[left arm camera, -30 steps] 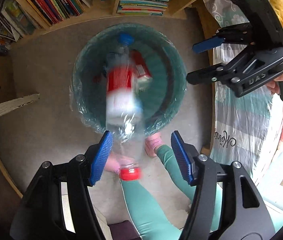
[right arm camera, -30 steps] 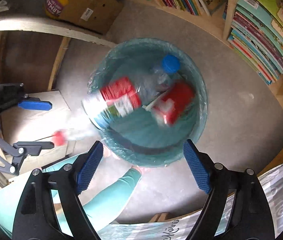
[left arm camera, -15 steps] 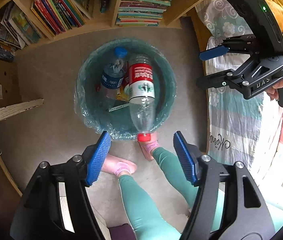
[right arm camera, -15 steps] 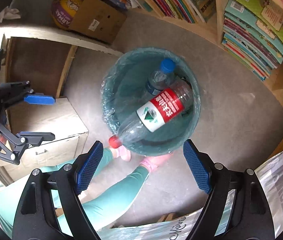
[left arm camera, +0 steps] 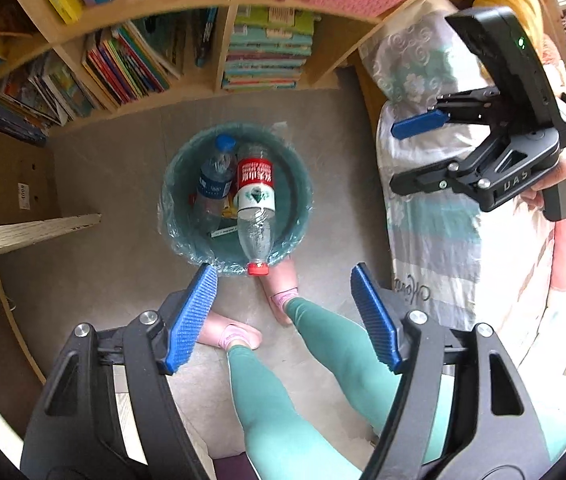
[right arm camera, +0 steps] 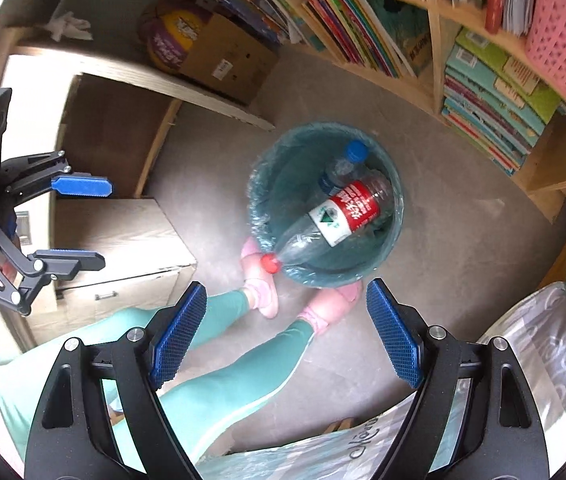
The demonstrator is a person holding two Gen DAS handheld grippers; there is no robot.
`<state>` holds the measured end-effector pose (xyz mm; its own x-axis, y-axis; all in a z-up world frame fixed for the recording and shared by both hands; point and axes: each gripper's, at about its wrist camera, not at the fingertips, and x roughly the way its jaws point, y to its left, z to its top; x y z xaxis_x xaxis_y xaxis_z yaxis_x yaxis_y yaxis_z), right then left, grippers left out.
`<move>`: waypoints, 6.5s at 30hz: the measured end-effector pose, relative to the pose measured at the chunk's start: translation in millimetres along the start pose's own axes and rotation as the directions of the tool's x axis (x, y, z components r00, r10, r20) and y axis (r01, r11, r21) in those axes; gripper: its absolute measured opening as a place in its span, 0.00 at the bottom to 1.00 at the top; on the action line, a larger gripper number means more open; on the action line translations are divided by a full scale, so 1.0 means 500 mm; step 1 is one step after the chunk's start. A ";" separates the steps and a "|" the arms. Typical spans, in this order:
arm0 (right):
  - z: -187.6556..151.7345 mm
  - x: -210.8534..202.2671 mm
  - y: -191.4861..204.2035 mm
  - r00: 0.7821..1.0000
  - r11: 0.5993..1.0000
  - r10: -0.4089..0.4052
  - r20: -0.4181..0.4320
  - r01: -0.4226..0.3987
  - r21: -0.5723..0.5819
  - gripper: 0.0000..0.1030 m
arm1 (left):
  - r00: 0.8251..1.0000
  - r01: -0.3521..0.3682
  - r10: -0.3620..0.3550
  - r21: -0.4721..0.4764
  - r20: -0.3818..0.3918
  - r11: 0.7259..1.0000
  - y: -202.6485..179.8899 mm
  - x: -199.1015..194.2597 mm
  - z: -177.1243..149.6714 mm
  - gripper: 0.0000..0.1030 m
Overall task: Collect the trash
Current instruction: 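Return both tools to the desk toward the white box, then grasp the white box with the right tool, then carry the white box over the wastebasket with the right tool, then open the right tool to drop the white box into the wastebasket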
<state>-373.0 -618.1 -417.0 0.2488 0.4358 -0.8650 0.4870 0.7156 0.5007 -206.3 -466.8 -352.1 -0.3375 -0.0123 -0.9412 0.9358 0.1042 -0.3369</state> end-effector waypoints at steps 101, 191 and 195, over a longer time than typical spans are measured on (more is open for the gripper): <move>0.310 0.257 1.697 0.979 0.267 -0.180 -0.091 -0.041 -0.963 0.47 | 0.747 -0.034 0.591 -0.870 0.305 0.492 0.644 -0.725 -1.177 0.92; 0.076 0.232 -0.005 0.976 0.958 -0.195 0.094 0.210 -0.194 0.67 | 0.986 -0.110 0.124 -0.123 0.114 0.986 0.190 0.236 0.005 0.93; 0.061 0.172 0.018 0.977 0.959 -0.190 0.101 0.206 -0.194 0.67 | 0.985 -0.106 0.120 -0.115 0.121 0.988 0.166 0.187 0.002 0.93</move>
<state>-321.6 -590.8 -487.6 0.2351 0.2347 -0.9432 0.3558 0.8823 0.3082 -160.2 -460.2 -467.8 -0.2081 -0.1201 -0.9707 0.9483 0.2182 -0.2303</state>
